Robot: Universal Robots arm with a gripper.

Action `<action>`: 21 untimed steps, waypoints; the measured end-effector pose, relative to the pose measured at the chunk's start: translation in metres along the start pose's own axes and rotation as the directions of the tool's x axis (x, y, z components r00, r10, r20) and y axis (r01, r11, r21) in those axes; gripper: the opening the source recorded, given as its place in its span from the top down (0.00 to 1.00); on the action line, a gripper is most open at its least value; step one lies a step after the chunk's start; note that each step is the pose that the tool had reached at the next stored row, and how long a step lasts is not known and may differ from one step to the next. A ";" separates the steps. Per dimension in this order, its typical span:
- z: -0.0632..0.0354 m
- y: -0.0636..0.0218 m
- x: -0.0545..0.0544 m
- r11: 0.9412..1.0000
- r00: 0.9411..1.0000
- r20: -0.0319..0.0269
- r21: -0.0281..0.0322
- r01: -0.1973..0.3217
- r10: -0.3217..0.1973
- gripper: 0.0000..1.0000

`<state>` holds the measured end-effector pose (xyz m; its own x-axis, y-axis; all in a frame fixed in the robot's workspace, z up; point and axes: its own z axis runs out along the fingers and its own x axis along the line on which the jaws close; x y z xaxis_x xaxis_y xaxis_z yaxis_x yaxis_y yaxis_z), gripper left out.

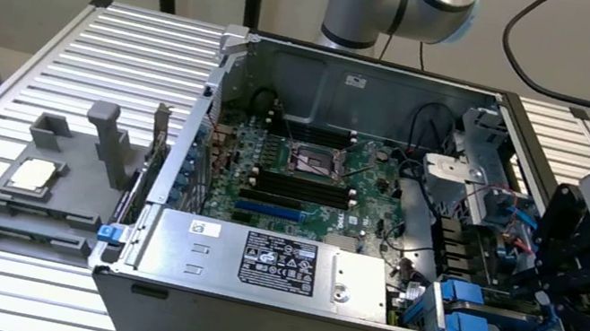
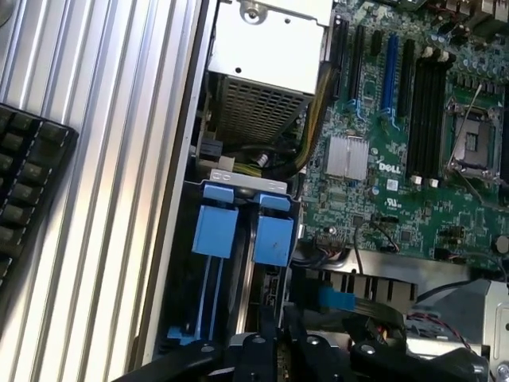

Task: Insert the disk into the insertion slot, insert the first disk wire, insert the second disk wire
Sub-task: 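Insert the first disk wire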

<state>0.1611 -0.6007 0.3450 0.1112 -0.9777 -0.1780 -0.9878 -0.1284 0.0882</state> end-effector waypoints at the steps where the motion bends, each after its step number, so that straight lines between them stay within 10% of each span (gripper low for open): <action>1: 0.0000 0.0000 0.000 1.000 1.000 0.000 0.000 -0.011 0.011 0.84; 4: 0.0000 -0.0001 0.000 0.999 0.999 -0.001 0.001 -0.043 0.043 0.84; 11: 0.0006 -0.0001 0.000 0.996 0.995 -0.042 -0.001 -0.093 0.093 0.84; 16: 0.0011 -0.0001 0.000 0.993 0.991 -0.055 -0.015 -0.119 0.118 0.84; 21: 0.0021 -0.0006 -0.004 0.991 0.990 -0.062 -0.017 -0.130 0.129 0.84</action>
<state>0.1611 -0.5968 0.3435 -0.0102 -0.9945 -0.1041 -0.9919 -0.0031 0.1270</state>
